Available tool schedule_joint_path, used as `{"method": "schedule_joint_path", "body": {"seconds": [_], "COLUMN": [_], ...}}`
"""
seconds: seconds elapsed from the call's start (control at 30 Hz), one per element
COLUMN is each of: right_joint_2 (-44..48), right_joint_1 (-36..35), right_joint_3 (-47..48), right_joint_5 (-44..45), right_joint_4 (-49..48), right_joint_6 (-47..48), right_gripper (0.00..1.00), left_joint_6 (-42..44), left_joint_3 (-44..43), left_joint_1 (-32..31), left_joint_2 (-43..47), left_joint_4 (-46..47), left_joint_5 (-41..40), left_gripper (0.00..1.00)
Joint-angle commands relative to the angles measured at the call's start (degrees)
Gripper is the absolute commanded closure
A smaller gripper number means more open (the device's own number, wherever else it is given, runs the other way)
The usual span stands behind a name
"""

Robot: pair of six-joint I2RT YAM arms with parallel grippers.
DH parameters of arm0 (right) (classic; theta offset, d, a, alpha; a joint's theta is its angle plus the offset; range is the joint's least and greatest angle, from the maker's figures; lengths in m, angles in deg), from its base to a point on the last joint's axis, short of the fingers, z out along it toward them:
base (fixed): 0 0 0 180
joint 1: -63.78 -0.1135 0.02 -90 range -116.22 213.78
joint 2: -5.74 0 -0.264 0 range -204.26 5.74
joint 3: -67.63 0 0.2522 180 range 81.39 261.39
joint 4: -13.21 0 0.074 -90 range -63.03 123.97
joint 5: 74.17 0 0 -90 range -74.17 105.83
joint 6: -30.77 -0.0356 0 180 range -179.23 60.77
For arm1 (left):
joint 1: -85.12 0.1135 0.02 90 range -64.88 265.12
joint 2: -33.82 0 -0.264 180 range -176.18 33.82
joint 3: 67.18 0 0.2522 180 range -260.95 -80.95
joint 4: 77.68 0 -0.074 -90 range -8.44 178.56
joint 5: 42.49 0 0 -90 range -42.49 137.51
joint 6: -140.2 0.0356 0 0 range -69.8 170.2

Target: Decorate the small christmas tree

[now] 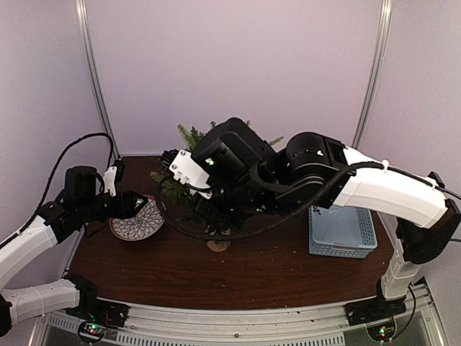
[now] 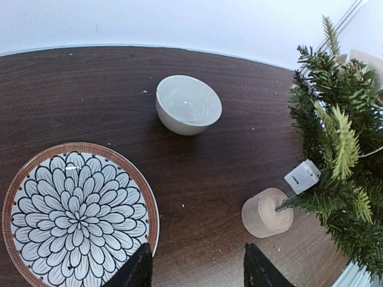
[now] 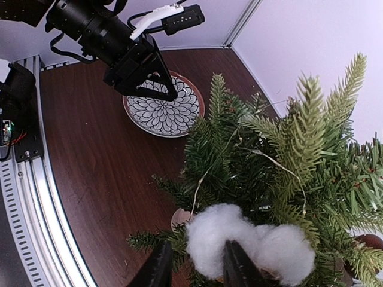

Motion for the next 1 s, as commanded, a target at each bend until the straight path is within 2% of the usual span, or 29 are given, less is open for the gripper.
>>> {"method": "schedule_joint_path", "body": {"seconds": [0.0,0.17,0.3,0.47,0.73,0.97], "right_joint_2": [1.42,5.17,7.55,7.22,6.45,6.48], "right_joint_1": [-0.19,-0.16,0.06,2.67,5.85,6.63], "right_joint_3": [-0.32,-6.17,-10.05,-10.89,-11.52,-13.73], "right_joint_5": [-2.22,-7.78,-7.64,-7.48,-12.22,-17.77], "right_joint_4": [-1.91,-5.63,-7.47,-7.81,-9.64,-9.48], "right_joint_6": [-0.04,1.14,0.71,-2.75,-4.15,-6.82], "right_gripper": [0.63,0.58,0.65,0.66,0.49,0.45], "left_joint_6": [0.12,0.25,0.48,0.29,0.46,0.55], "left_joint_3": [0.41,0.48,0.54,0.81,0.73,0.8], "left_joint_1": [0.36,0.36,0.36,0.36,0.36,0.36], "left_joint_2": [0.19,-0.22,-0.37,-0.46,-0.45,-0.48], "left_joint_4": [1.45,1.72,1.63,1.72,1.56,1.6], "left_joint_5": [-0.6,-0.47,-0.4,-0.11,-0.2,-0.39], "left_gripper": [0.48,0.48,0.48,0.48,0.48,0.47]}}
